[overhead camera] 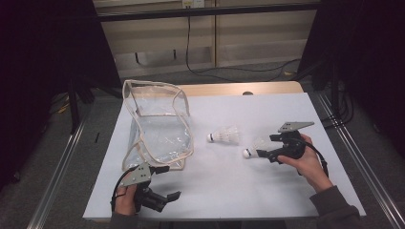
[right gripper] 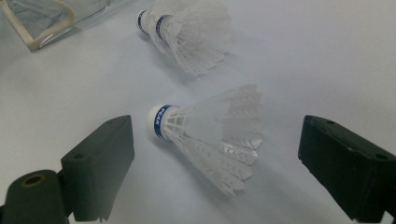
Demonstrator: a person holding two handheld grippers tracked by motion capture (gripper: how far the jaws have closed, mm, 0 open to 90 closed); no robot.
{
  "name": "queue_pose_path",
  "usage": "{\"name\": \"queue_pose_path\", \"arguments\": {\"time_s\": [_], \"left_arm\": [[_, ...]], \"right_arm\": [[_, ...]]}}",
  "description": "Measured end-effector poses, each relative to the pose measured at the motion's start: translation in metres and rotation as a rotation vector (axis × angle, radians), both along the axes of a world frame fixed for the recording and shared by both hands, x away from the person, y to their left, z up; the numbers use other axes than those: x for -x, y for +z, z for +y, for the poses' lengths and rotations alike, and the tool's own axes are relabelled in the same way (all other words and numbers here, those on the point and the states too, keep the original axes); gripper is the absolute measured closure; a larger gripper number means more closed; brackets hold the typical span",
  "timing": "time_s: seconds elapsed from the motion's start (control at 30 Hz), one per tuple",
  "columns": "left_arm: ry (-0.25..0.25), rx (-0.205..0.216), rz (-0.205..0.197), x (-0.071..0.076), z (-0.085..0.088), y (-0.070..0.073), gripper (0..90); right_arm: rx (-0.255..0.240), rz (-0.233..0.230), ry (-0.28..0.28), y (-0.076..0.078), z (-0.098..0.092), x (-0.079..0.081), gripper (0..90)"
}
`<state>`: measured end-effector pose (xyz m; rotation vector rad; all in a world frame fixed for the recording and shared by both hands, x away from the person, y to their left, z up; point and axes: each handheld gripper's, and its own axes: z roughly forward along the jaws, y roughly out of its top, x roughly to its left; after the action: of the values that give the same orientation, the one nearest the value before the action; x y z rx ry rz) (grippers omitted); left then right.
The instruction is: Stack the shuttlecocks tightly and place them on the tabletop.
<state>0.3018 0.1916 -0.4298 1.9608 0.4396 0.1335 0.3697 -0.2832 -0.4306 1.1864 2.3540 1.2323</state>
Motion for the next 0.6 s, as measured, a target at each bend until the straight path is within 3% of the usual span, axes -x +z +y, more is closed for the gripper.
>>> {"name": "queue_pose_path", "arguments": {"time_s": [0.37,0.6], "left_arm": [[-0.003,0.003,0.002,0.0005,-0.0005,0.0001,4.1],[-0.001,0.006,0.001,0.0012,-0.0002,0.0007,4.1]], "right_arm": [[-0.001,0.000,0.003,-0.0038,0.0003,0.0029,17.1],[0.002,0.009,0.029,-0.0056,0.0036,0.0032,25.5]]}}
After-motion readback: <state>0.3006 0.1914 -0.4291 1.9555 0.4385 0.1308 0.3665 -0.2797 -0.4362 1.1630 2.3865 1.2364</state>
